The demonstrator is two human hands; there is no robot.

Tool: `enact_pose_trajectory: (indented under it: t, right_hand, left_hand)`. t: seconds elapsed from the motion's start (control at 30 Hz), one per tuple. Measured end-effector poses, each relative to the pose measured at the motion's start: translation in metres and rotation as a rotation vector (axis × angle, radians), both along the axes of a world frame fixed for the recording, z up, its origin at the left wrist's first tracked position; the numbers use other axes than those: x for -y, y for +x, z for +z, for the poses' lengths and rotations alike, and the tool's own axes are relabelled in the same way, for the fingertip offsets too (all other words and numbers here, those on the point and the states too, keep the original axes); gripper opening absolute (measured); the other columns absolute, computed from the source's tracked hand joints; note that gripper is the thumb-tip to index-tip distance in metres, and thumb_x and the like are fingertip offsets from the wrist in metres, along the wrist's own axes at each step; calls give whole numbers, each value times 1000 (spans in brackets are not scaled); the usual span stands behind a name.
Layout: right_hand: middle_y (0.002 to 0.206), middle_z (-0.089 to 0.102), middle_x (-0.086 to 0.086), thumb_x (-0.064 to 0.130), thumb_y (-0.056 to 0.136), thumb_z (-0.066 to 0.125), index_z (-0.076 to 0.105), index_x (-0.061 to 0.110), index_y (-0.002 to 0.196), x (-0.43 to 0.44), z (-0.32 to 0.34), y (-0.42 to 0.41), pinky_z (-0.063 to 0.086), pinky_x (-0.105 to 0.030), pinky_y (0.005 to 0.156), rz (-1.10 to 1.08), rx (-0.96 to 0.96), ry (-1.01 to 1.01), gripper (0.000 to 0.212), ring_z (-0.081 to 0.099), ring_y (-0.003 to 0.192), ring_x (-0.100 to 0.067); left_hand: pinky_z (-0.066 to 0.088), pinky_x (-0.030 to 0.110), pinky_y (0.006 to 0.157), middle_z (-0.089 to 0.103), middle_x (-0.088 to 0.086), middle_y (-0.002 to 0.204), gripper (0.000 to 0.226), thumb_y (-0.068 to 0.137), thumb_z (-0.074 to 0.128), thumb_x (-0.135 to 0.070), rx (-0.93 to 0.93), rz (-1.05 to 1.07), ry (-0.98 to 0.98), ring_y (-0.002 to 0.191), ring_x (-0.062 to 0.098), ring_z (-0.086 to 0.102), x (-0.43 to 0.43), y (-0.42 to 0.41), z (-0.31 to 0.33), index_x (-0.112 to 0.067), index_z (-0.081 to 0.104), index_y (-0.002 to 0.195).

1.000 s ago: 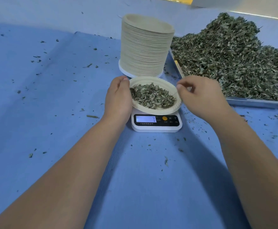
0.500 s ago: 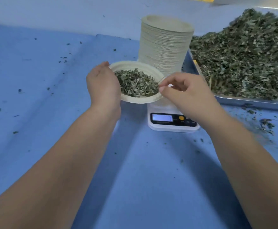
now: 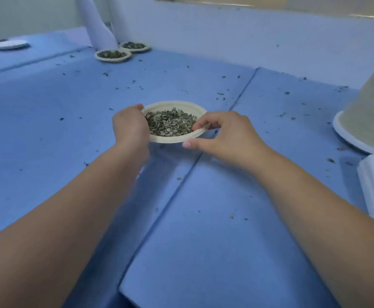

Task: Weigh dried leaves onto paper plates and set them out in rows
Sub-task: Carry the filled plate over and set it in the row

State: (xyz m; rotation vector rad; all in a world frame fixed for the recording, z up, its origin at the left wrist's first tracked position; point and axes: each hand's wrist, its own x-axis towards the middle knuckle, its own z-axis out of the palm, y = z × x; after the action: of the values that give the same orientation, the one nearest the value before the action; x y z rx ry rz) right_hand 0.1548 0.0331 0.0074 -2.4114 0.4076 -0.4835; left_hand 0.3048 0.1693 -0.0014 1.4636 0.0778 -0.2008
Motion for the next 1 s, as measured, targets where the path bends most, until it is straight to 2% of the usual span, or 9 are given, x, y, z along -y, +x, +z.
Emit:
enact_pose_trajectory:
  t: [0.1,0.17,0.23,0.33,0.47,0.6,0.73,0.87,1.0]
  right_hand:
    - [98,71,14,61,64,87,73,34,91,-15,-14,56,43,-12,79,29,-4,-5,41,61,97,-7]
    - [98,70,13,61,64,86,73,35,92,-23,-22,89,40,-10,72,10,1,-10,40,60,96,-7]
    - [96,67,17,62,64,85,71,36,90,-27,-30,120,46,-21,74,-22,8,-19,39,58,94,-8]
    - [91,65,19,60,66,84,69,33,90,-35,-41,167,52,-35,84,-50,10,-17,39,60,93,-11]
    - [89,63,16,61,69,81,65,32,89,-46,-47,233,50,-44,93,-56,-36,-49,38,62,99,-18]
    - [101,68,10,59,70,75,64,34,92,-62,-44,310,48,-42,98,-40,-66,-64,34,62,109,-22]
    - [118,69,3,41,80,69,62,33,94,-63,-46,387,47,-34,100,-9,-79,-81,18,61,115,-23]
    - [105,66,10,60,67,77,62,32,95,-69,-44,451,48,-29,96,3,-31,40,42,62,104,-13]
    - [107,65,13,68,63,74,64,34,103,-73,-46,495,49,-33,100,-10,-18,93,54,62,109,-12]
  left_hand:
    - [19,37,60,32,-1,65,20,82,48,-15,20,14,142,70,19,26,-26,42,-4,-25,40,65]
    - [26,39,63,42,4,74,13,83,46,-18,36,-28,205,74,18,33,-35,73,-5,-23,48,71]
    - [35,38,73,52,2,85,11,80,46,-22,40,-13,161,82,18,43,-45,103,-11,-22,49,69]
    - [42,32,79,53,-3,87,3,70,47,-26,-22,154,-110,84,16,53,-61,132,-17,-28,47,71]
    - [60,23,81,75,1,105,17,92,53,-17,-57,238,-437,94,10,74,-70,139,-27,-14,70,91]
    - [56,37,100,68,21,127,35,104,40,-13,-257,81,-769,120,32,67,-74,147,-24,3,64,123]
    - [47,45,112,63,25,137,42,105,37,-18,-334,16,-1007,130,37,60,-81,165,-23,5,60,131]
    - [47,46,112,64,25,136,44,104,41,-24,-405,-41,-1156,130,37,61,-82,170,-27,5,60,133]
    - [49,46,110,68,24,131,44,104,43,-24,-421,-10,-1239,126,37,64,-89,174,-28,4,62,131]
